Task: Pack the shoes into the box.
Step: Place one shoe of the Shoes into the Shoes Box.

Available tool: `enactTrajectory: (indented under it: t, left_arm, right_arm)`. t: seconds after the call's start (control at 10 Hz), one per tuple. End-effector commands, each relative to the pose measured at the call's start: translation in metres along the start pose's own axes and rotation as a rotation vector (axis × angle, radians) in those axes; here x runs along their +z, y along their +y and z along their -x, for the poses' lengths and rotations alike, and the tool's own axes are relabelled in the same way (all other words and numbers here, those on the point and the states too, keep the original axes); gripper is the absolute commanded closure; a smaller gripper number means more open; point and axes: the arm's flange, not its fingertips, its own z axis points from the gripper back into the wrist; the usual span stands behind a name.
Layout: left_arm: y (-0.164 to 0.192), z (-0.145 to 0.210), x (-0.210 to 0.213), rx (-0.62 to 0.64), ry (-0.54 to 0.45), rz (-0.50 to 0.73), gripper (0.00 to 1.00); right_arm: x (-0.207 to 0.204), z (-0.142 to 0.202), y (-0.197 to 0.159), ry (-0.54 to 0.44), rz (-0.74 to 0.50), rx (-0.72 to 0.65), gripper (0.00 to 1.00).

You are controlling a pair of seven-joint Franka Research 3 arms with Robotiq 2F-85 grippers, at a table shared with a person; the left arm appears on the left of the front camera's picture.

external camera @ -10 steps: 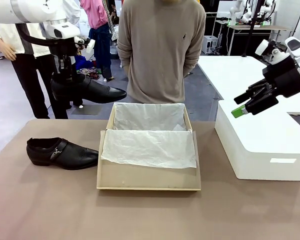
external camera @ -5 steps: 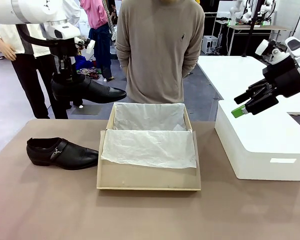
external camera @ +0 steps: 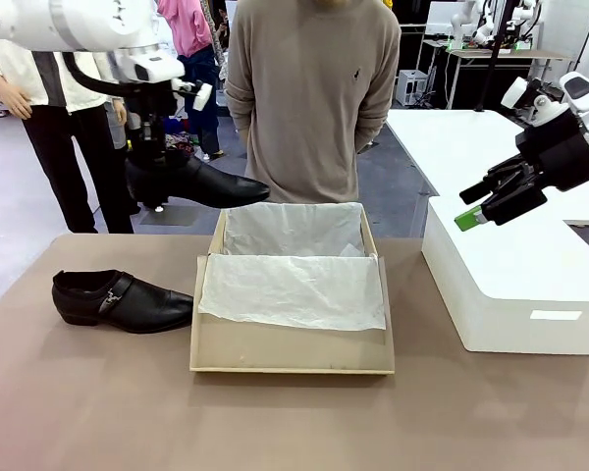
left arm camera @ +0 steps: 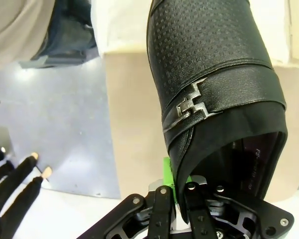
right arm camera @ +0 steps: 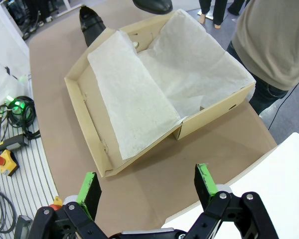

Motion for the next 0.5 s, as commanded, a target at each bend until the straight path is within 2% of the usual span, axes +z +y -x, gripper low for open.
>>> enactTrajectory:
  t: [0.0,0.4]
  left_arm:
    - [0.011,-0.026,0.003,0.016,0.009,-0.021,1.00]
    - [0.009,-0.081,-0.015,0.070,-0.013,-0.025,1.00]
  right_arm:
    - [-0.002,-0.001,-0.003,-0.037,-0.011,0.023,0.00]
    - [-0.002,-0.001,-0.003,-0.037,-0.011,0.023,0.00]
